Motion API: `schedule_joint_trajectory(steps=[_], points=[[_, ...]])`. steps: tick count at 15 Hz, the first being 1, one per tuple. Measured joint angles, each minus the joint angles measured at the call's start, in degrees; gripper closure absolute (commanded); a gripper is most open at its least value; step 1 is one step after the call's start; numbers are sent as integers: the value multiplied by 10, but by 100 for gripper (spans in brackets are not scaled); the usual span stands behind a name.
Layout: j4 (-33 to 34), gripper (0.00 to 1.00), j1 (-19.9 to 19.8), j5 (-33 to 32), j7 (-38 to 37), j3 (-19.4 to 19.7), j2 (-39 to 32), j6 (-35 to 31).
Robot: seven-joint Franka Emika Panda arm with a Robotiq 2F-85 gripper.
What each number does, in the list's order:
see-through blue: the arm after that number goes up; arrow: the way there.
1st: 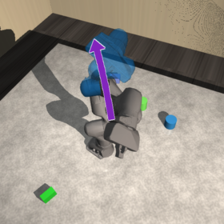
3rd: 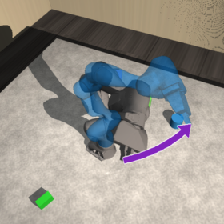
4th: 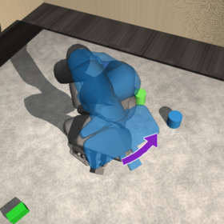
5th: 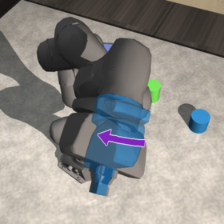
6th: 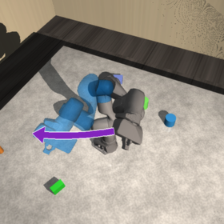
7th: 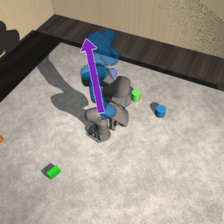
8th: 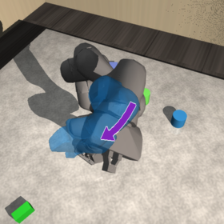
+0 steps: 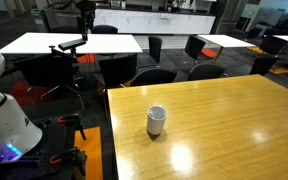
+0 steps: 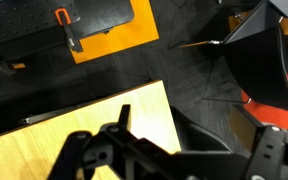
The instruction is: Pick the marker in the cup and put it on the table
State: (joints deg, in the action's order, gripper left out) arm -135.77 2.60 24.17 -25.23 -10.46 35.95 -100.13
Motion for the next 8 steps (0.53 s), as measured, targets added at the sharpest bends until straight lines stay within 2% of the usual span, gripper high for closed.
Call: schedule_joint_trajectory(steps=[8], points=[[6,0,-72,-105,-8,18,-1,-35]])
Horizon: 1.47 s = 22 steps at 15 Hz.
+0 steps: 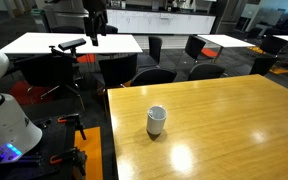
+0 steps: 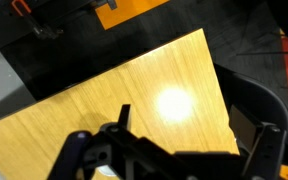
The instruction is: Pick the marker in the cup and put it on the table
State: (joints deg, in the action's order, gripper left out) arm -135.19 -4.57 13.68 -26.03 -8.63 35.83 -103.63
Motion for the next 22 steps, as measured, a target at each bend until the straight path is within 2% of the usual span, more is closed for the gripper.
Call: schedule_joint_trajectory(steps=[6,11,17,22], points=[[0,0,-40,-75,-14,16,-22,-54],[1,0,-51,-123,-14,37,-61,-104],[10,0,-62,-133,-14,70,-112,-162],[21,0,-63,-133,-14,87,-140,-170]])
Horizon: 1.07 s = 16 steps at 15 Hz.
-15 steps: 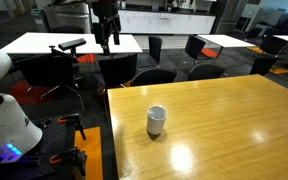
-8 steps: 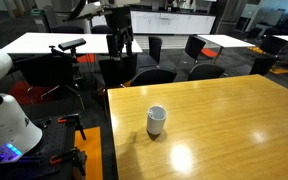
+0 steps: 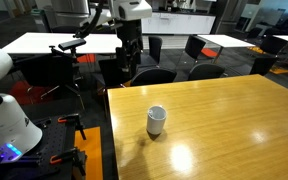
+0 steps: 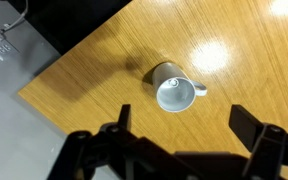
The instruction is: Pick the marker in the cup and put it on the table
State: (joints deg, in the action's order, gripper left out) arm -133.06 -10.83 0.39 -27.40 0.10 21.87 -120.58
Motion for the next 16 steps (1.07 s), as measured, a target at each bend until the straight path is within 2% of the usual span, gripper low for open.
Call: schedule_joint_trajectory(steps=[7,12,16], points=[[15,0,0,5,-1,12,-16,0],[68,0,-1,7,2,41,-78,0],[111,0,1,37,46,58,-138,0]])
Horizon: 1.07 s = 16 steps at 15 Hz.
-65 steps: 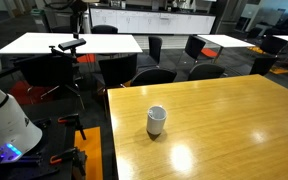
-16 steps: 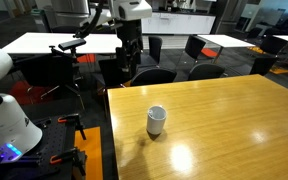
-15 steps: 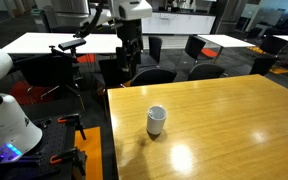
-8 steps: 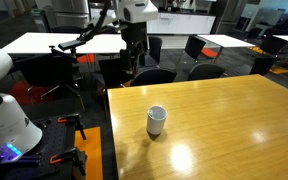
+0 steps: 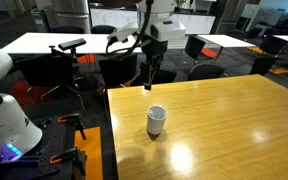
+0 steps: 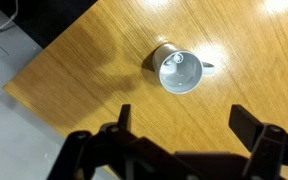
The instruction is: Pick the marker in the cup and put it on the table
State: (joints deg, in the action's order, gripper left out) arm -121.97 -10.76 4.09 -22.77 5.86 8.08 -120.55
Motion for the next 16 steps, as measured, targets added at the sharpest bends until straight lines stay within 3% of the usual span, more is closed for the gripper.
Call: schedule_joint_trajectory(steps=[5,16], points=[[39,0,1,25,47,4,-68,0],[70,0,22,30,47,4,-164,-32]])
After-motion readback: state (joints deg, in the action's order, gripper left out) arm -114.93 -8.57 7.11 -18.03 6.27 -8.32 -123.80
